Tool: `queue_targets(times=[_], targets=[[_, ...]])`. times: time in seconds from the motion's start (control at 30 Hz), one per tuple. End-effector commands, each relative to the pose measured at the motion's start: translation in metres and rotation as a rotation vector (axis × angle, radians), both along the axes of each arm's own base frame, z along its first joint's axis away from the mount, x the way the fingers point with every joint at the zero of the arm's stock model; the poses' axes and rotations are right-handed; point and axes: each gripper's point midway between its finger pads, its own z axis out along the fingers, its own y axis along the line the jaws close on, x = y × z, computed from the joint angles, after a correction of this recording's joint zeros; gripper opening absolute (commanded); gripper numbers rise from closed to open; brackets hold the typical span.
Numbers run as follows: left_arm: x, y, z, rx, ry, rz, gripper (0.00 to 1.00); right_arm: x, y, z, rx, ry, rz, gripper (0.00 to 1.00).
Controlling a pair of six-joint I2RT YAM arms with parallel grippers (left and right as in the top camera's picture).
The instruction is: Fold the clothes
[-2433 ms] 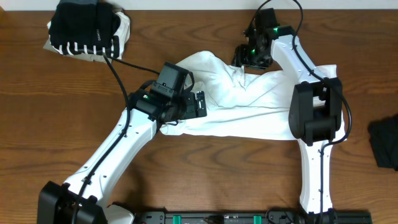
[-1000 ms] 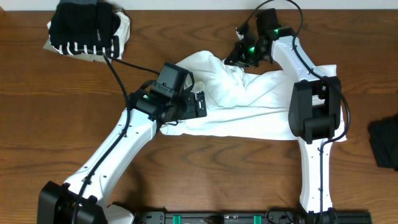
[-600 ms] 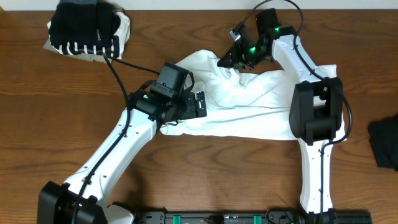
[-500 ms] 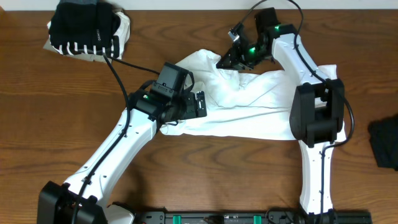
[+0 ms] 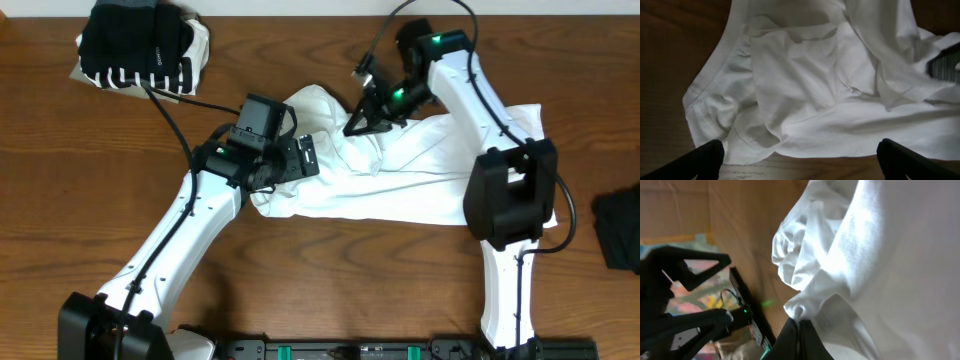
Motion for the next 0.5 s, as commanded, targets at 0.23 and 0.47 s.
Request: queue_targets(times=[0.23,0.47], targets=[[0.001,0.013,-0.008,0.007,0.027,0.065,1.00,-0.035,0.048,0.009,-0.010,-0.033,0.131,0.01],[0.011,0.043,-0.004,-0.010,0.027,0.180,1.00,-0.039,0.050,0.001,-0.072,-0.026,0.127,0.01]])
